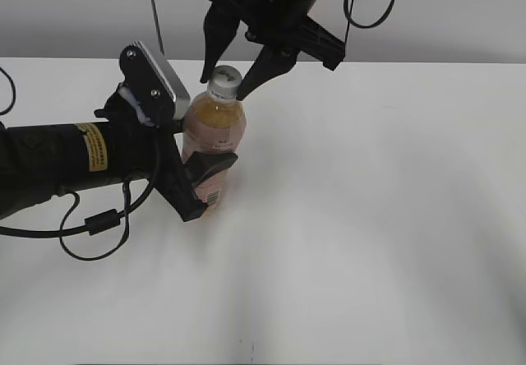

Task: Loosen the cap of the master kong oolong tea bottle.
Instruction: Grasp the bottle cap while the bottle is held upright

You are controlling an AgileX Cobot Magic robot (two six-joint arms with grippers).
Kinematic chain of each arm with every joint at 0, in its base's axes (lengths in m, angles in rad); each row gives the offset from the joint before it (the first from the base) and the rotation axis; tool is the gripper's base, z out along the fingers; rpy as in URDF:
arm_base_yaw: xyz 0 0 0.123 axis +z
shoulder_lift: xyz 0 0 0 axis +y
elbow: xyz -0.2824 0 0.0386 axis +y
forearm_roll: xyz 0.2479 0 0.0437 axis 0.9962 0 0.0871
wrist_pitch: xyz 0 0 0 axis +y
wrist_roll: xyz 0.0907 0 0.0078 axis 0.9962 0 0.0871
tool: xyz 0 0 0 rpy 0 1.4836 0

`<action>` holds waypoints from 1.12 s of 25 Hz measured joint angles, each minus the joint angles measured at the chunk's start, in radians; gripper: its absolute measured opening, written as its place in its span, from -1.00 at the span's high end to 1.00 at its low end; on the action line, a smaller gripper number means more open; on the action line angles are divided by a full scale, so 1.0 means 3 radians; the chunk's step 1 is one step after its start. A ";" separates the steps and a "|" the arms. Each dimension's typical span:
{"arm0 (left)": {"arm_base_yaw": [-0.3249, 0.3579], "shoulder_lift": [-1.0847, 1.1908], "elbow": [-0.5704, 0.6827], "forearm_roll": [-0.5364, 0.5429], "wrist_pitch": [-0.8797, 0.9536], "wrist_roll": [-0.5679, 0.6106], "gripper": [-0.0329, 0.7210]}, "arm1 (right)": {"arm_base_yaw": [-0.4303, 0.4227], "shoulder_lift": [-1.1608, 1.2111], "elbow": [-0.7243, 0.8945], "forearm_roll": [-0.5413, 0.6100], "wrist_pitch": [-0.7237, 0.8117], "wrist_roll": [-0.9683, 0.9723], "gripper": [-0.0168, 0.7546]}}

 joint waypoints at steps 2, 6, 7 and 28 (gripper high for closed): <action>0.0000 0.0000 0.0000 0.0000 0.0003 0.0000 -0.17 | 0.0000 0.0000 0.0000 -0.0004 0.0000 -0.0089 0.22; 0.0000 0.0000 0.0000 0.0000 0.0003 0.0000 -0.17 | 0.0000 0.0000 0.0000 -0.0013 0.0003 -0.0505 0.22; 0.0000 0.0000 0.0000 0.0000 0.0003 0.0000 -0.17 | 0.0000 0.0000 0.0000 -0.0017 0.0003 -0.0669 0.22; 0.0000 0.0000 0.0000 0.0007 0.0023 0.0009 -0.17 | 0.0000 0.0000 0.0000 -0.0140 -0.0012 -0.5762 0.23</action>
